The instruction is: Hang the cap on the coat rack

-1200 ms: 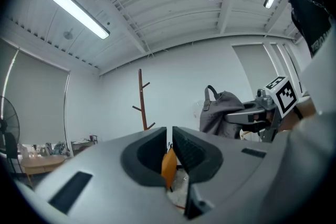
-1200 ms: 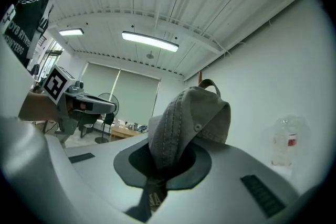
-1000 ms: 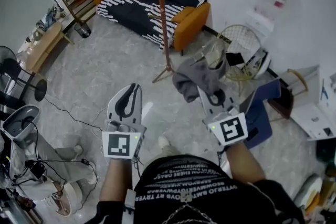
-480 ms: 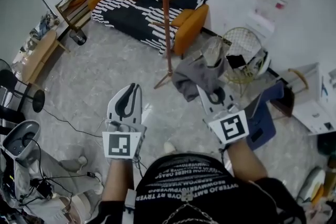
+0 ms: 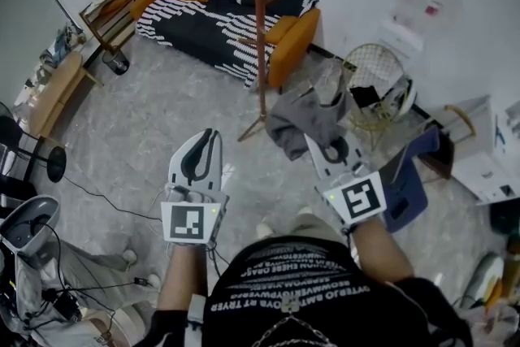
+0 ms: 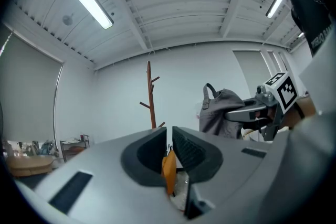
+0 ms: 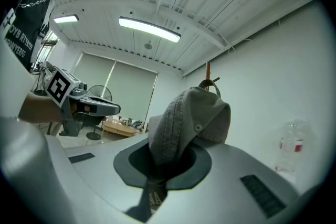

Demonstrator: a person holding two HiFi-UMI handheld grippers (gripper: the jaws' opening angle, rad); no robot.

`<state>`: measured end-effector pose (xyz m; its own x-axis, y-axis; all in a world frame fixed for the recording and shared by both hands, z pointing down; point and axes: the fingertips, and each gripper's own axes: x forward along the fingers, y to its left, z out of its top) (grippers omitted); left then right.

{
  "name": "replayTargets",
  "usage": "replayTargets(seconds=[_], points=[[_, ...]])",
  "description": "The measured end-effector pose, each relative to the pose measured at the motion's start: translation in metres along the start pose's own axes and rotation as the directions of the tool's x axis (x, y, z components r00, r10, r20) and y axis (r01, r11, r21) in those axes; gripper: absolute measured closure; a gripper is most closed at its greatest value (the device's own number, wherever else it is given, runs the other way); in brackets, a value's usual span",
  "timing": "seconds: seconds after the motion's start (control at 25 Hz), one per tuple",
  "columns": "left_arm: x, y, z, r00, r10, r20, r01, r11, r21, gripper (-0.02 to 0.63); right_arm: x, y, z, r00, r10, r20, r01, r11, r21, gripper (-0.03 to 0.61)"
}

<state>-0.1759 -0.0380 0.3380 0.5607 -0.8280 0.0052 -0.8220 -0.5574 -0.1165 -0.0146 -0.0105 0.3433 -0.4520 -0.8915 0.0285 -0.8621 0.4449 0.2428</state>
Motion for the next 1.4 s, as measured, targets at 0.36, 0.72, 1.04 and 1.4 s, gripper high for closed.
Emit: replayTargets(seconds=[0.36,0.72,1.04,1.4], points=[[0.021,0.012,-0.017,0.999,0.000,-0.036,-0.001,1.000,-0.025,0.581,0.021,-0.008,-0.009,0.999,0.026,-0.024,-0.026,1.000,0.003,0.563],[0.063,0.023,-0.031,0.998,0.012,-0.066,-0.014,0.999,-0.031,0.581,0.055,-0.032,-0.032,0.996,0.067,-0.055,-0.066,0.998,0.026,0.563],[0.119,0.028,-0.038,0.997,0.011,-0.078,-0.014,0.999,-0.042,0.581,0.092,-0.069,-0.048,0.994,0.094,-0.055,-0.092,0.995,0.026,0.563],[0.180,0.027,-0.030,0.997,0.031,-0.076,-0.032,0.999,-0.023,0.581,0.122,-0.118,-0.060,0.990,0.131,-0.041,-0.131,0.991,0.017,0.563]])
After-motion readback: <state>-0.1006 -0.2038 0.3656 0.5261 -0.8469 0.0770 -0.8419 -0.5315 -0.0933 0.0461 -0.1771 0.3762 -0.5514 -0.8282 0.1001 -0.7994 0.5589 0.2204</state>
